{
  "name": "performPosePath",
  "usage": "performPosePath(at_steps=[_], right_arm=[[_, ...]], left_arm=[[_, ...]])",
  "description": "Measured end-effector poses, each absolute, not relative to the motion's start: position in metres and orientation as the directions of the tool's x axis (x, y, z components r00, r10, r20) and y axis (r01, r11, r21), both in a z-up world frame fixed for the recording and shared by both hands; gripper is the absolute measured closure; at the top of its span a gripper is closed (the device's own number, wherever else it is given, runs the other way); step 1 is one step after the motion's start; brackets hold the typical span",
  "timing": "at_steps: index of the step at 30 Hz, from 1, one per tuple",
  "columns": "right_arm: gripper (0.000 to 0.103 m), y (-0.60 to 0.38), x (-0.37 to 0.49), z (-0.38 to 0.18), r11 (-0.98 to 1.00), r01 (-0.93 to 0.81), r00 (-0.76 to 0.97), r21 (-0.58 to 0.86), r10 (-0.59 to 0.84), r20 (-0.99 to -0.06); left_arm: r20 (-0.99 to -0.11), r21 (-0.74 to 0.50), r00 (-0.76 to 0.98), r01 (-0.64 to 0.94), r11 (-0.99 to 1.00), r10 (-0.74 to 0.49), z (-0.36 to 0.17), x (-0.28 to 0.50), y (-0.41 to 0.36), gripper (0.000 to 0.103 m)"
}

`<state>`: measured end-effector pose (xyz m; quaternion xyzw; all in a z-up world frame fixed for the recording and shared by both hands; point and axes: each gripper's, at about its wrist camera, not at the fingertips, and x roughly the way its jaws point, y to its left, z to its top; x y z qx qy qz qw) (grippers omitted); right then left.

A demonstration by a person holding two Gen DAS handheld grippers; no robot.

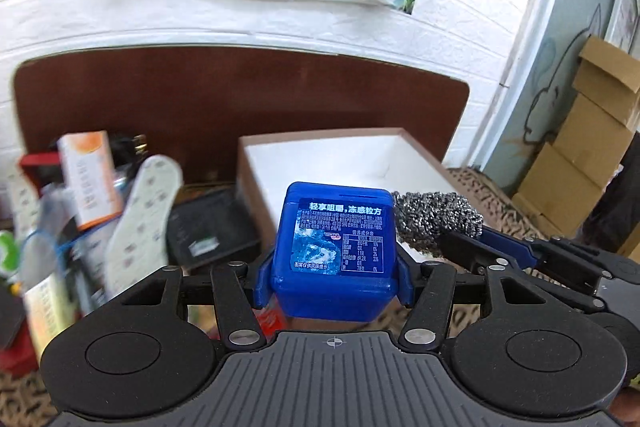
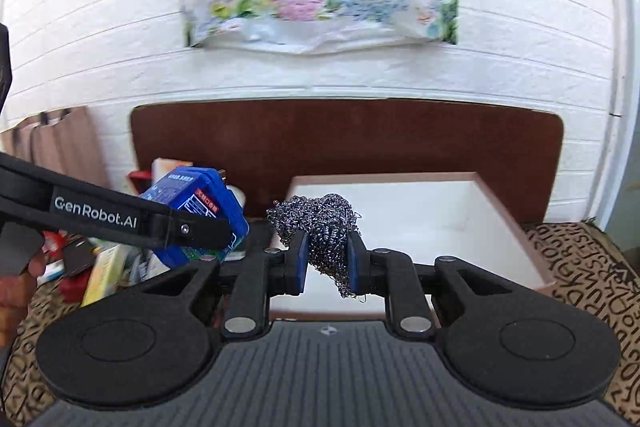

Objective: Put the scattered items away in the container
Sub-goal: 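Carry the blue box and steel wool over the open cardboard box, then open left tool to drop blue box while right tool releases steel wool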

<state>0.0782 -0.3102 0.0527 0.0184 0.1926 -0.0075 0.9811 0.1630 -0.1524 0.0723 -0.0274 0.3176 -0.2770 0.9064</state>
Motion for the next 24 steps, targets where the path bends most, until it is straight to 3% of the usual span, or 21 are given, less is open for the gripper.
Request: performPosePath(at_steps=[11,24], right_arm=[[0.080,-0.357,0.183,0.022,0.994,0.107,0.862,0.002,-0.092,-0.499],[0.079,-0.399,0.284,-0.036,0.991,0.125,0.707,0.036,-0.064,-0.705]], left_arm=[[-0.628,-0.269,0.625,0.384,0.883,-0.463,0.037,0.283,-0.216,0.044],[-0.690,-0.166,0.618,0.371,0.914,-0.376,-0.008,0.358,-0.252,0.042]])
